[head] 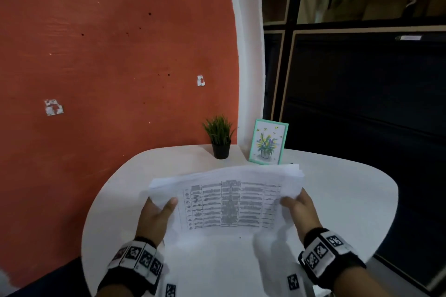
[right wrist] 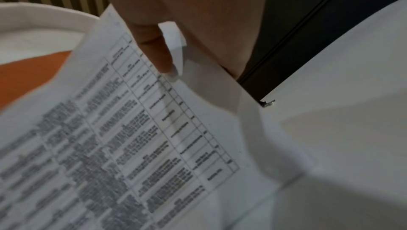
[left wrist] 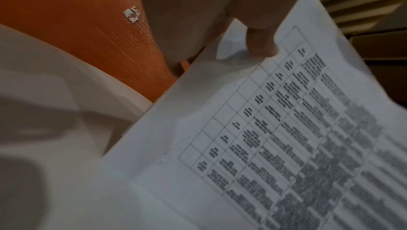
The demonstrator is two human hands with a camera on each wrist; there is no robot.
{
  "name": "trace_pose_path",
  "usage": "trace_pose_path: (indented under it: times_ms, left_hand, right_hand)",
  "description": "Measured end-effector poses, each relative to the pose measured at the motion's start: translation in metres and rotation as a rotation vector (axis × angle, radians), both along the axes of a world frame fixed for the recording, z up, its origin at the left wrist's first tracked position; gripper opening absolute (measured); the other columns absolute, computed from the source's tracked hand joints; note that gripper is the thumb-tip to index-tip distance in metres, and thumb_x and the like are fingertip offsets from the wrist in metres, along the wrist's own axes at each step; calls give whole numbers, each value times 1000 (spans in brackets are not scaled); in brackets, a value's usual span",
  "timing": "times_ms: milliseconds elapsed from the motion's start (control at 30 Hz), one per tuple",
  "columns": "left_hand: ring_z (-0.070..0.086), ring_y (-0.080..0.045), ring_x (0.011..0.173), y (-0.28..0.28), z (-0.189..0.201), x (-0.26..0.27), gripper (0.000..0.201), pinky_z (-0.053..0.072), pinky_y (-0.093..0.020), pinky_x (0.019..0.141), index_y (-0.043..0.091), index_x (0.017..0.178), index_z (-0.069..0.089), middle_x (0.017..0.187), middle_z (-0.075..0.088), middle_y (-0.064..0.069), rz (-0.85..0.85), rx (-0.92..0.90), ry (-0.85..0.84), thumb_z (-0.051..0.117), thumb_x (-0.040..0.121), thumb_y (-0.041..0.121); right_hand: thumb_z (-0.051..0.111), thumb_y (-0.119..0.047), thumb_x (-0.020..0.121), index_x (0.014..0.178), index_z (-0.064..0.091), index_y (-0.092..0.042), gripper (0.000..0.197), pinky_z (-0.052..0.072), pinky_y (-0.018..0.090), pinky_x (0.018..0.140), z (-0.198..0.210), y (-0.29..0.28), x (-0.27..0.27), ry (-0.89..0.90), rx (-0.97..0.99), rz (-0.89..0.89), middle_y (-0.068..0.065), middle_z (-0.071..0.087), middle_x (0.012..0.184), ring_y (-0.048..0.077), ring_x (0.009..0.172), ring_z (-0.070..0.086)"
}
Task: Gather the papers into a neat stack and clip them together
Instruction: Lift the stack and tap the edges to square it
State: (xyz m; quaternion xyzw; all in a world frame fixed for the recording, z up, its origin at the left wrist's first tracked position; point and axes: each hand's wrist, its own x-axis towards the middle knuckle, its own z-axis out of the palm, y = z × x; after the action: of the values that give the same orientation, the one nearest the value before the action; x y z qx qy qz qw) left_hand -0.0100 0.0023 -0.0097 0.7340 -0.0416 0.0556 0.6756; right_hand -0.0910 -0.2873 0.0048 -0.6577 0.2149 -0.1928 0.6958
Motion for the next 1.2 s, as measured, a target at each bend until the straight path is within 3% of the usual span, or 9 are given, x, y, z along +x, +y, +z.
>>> trace_pose_path:
  times_ms: [233,433,567,767,867,933,1033,1100,1200]
  left_hand:
    - [60,-23,101,6,6,5,38,46,-35,89,9,122,50,111,64,-3,53,-45,-17,64,86,11]
    - [63,-21,89,-2,8,-5,19,47,-30,83,13,101,62,88,66,9,18,-18,38,68,83,8]
    - [60,-3,79,-9,39,-6,18,41,-13,63,22,92,60,83,62,17,-18,49,-77,67,84,8]
    - [64,12,80,-22,93,-13,27,48,-7,70,33,95,63,80,71,24,-175,232,-337,76,75,19]
    - [61,-20,103,-22,117,-17,43,48,-40,91,25,97,67,92,68,9,-122,353,-451,68,62,51]
    - [50,-30,113,-20,127,-16,39,40,-51,99,38,93,59,94,58,15,41,393,-508,70,60,55]
    - [28,-28,134,-12,127,-11,82,24,-51,112,36,127,40,138,41,1,322,323,-387,83,58,48]
    - [25,-25,140,-8,118,-7,109,24,-43,113,29,143,22,150,28,-3,241,98,-173,83,55,46]
    - [58,-12,115,-19,112,-10,62,43,-31,96,26,118,52,119,63,5,-96,-215,-54,79,62,32]
  right_hand:
    - [50,12,80,120,54,-14,48,48,30,68,15,-7,0,-84,6,12,10,66,105,26,94,62]
    - [61,-10,58,118,48,-13,62,48,38,87,3,-2,-2,65,-62,67,12,61,118,28,106,59]
    - [71,-7,64,141,32,-6,86,30,33,105,47,4,-4,-138,-784,-215,15,42,135,29,127,39]
    - [67,-29,72,138,37,-20,72,29,40,111,96,53,10,-74,-1507,215,5,52,134,28,130,42]
    - [66,-26,81,105,60,-26,25,42,26,67,107,55,9,-70,-1298,267,2,70,92,24,89,64]
    - [71,-22,78,87,62,-30,15,40,24,58,108,53,8,-146,-1103,245,-3,67,74,18,70,62]
    - [75,-7,75,83,63,-27,25,46,21,57,105,45,9,-283,-620,211,-4,65,73,11,63,59]
    - [75,2,73,98,67,-12,30,54,25,65,103,40,8,-352,-314,211,3,72,86,18,77,68]
    - [71,7,73,111,63,-7,41,57,25,74,97,44,8,-374,-75,240,3,75,95,20,91,72]
